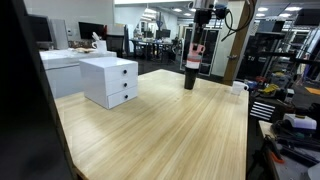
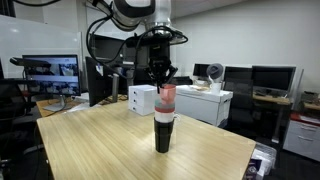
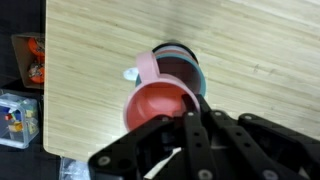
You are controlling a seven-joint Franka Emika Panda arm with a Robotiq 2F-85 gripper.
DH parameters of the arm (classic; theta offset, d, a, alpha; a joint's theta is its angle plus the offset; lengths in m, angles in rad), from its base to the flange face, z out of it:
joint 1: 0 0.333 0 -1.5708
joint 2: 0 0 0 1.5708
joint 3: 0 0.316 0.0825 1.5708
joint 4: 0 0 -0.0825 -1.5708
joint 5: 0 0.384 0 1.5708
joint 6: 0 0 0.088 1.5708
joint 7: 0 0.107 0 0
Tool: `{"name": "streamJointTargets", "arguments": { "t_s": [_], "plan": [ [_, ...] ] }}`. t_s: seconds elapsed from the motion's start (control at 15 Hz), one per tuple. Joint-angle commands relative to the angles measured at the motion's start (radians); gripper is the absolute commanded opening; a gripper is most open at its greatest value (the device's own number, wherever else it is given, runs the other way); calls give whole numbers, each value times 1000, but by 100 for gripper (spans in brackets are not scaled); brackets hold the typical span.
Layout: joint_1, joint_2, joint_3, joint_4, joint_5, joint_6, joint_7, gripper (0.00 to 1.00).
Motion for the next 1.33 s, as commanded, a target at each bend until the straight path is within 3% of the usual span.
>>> {"name": "streamJointTargets", "arguments": {
  "t_s": [0.0, 0.4, 0.47, 0.53, 1.07, 1.27],
  "plan": [
    [-9, 25, 12, 22, 23, -11, -41, 5],
    [-12, 48, 21, 21, 13, -13, -36, 5],
    [-13, 48, 21, 23, 12, -16, -36, 31],
    [-13, 48, 20, 25, 12, -18, -36, 32],
    [-30, 6, 9, 41, 36, -26, -33, 86],
    [-49, -26, -11, 32, 66, -14, -4, 100]
  ]
}}
